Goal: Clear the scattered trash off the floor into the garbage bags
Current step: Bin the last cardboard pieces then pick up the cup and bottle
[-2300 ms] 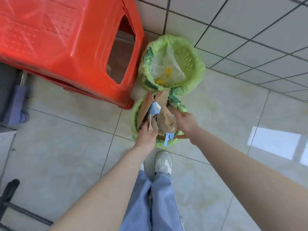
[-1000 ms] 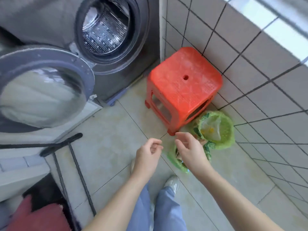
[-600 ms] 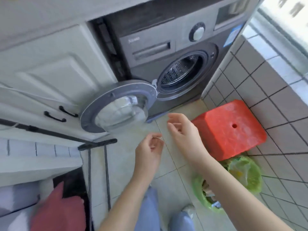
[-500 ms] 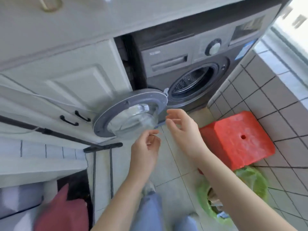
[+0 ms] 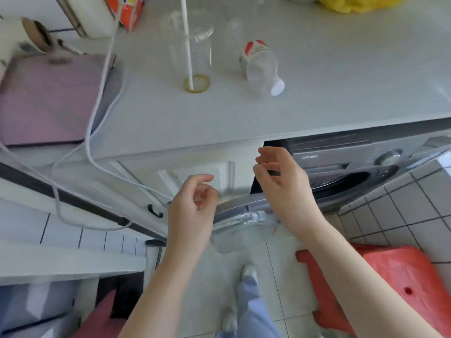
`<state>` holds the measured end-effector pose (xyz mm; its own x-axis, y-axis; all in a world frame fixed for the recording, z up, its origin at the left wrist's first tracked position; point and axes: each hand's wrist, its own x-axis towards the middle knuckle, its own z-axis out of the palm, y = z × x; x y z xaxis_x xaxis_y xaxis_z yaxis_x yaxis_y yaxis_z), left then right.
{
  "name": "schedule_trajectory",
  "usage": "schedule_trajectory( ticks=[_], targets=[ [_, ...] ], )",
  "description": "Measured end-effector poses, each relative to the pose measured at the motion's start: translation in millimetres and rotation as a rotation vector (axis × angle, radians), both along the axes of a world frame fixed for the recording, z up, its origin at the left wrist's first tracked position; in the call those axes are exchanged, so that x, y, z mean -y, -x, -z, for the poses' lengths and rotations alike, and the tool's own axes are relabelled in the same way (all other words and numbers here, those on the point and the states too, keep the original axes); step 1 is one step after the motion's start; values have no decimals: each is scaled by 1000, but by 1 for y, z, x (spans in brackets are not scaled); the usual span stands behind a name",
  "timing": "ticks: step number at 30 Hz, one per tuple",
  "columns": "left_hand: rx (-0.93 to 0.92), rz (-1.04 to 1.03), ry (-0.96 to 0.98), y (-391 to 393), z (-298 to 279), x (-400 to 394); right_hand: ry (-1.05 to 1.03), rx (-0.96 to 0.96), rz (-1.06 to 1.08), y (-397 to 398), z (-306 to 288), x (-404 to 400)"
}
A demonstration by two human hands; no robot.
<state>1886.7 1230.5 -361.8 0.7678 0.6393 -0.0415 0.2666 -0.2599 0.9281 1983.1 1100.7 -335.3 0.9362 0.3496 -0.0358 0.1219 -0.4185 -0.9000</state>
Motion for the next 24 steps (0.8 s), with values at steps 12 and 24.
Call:
schedule_trajectory(
  ticks=[12, 24],
  targets=[
    [186, -180, -117, -118, -61, -67, 114, 361, -112, -132, -58, -52],
    [316, -188, 43, -207, -55, -115, 425, 245, -2, -216, -52, -96]
  ],
)
